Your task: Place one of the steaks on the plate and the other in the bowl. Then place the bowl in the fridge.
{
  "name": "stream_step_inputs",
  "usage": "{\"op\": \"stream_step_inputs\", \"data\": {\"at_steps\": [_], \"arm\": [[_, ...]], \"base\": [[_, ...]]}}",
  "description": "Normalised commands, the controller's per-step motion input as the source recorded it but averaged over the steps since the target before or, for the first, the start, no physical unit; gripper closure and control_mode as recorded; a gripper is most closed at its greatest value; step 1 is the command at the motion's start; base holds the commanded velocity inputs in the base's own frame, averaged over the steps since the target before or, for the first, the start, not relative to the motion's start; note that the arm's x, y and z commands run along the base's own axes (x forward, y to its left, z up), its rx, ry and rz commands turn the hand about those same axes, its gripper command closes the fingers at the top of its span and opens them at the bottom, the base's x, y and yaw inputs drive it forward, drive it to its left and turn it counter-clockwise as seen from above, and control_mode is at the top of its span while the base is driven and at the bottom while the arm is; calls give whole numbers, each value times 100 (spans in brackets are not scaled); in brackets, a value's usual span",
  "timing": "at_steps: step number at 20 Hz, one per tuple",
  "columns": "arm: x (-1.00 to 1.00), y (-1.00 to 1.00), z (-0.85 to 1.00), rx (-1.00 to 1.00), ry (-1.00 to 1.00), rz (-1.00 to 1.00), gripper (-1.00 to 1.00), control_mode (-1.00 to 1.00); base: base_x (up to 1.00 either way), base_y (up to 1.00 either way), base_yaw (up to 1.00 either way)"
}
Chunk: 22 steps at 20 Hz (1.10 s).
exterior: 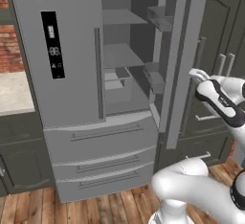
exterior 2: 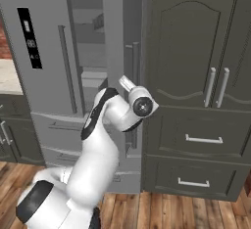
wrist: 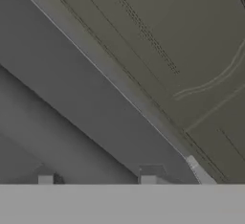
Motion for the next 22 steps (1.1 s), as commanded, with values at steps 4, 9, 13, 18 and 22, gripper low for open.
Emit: {"op": "stream_step_inputs", "data": {"at_steps": [4, 9, 13, 18, 22], "arm": [[-59, -100, 0, 0, -2, -21, 100, -100], [-100, -66, 34, 0, -22, -24, 100, -100], [-100, -30, 78, 3, -24, -21, 100, -100], [-90, 40, 89, 2, -21, -16, 100, -100], [-55, 91, 78, 0, 0, -2, 100, -100]], "base": [[0, 0, 0], [0, 0, 0], [0, 0, 0], [0, 0, 0], [0, 0, 0]]}}
